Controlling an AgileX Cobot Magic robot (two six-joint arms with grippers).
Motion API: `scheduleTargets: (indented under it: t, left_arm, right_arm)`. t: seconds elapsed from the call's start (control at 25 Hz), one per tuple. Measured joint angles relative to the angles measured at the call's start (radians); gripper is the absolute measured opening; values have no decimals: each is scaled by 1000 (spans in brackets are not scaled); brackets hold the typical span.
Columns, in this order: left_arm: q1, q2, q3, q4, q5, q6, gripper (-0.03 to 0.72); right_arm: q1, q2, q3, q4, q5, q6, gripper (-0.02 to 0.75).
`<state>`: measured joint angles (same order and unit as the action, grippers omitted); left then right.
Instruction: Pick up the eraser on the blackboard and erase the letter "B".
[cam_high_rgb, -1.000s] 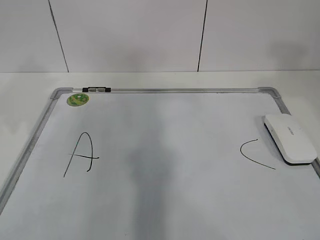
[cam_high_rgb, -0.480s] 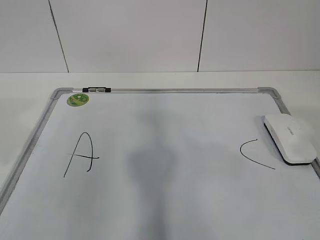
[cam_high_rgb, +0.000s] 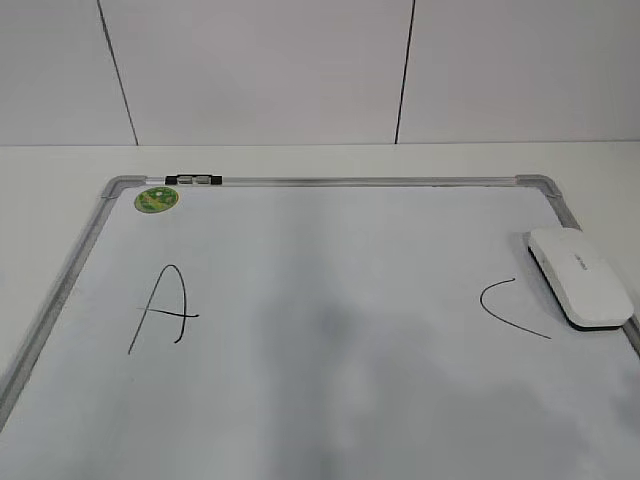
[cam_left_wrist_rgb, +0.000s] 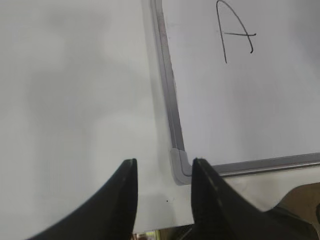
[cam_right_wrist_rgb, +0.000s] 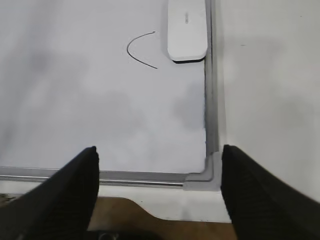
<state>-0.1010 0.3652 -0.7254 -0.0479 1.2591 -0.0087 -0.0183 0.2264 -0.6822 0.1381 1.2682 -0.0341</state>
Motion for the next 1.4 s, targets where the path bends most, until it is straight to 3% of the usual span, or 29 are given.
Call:
scheduleTargets:
  t: [0.36, 0.76, 1.4]
  left_arm:
    - [0, -344, 137, -21, 14, 0, 272]
    - [0, -353, 201, -27, -138, 0, 267]
    - [0, -353, 203, -30, -151, 2, 239]
  right_arm:
    - [0, -224, 131, -78, 7, -39, 585]
    - [0, -245, 154, -138, -51, -53, 585]
    - [0, -245, 183, -138, -107, -53, 585]
